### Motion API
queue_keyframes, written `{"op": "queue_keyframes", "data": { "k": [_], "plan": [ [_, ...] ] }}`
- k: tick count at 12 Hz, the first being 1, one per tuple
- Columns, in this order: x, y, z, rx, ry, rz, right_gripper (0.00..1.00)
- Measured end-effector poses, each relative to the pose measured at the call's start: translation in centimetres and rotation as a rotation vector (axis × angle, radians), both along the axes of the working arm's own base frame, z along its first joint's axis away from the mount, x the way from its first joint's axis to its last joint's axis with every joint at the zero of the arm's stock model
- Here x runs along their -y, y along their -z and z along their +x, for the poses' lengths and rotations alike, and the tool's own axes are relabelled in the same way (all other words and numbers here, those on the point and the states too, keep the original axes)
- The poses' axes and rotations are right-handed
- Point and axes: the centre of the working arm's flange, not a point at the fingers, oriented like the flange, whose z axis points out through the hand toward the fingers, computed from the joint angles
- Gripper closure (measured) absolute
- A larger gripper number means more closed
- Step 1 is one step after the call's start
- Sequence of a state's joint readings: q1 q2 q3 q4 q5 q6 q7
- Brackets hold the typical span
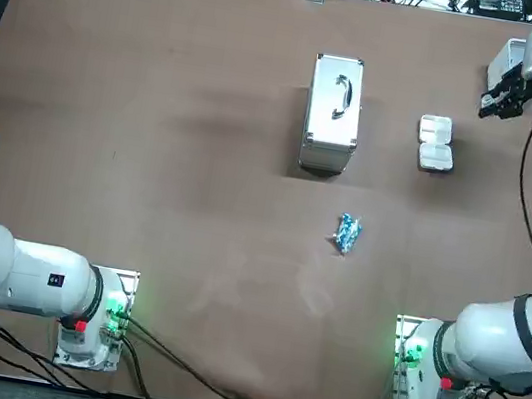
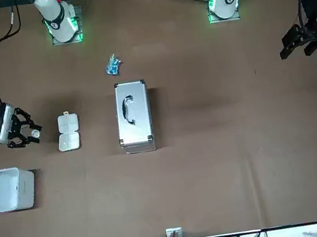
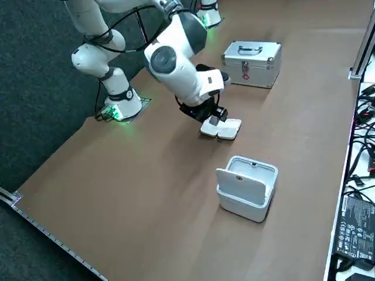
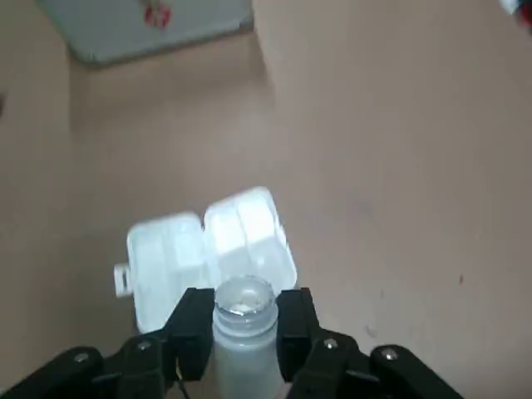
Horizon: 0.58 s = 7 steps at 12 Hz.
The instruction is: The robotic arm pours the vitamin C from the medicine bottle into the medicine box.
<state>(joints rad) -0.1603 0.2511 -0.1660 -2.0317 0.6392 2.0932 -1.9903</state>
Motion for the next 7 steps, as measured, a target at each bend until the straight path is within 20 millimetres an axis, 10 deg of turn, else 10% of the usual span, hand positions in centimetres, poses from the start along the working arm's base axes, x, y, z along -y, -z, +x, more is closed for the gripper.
{"op": "queue_keyframes", "data": {
  "k": [7],
  "plan": [
    [4.8, 5.1, -3.7, 0.131, 0.182, 0.293, 0.57]
  ]
}}
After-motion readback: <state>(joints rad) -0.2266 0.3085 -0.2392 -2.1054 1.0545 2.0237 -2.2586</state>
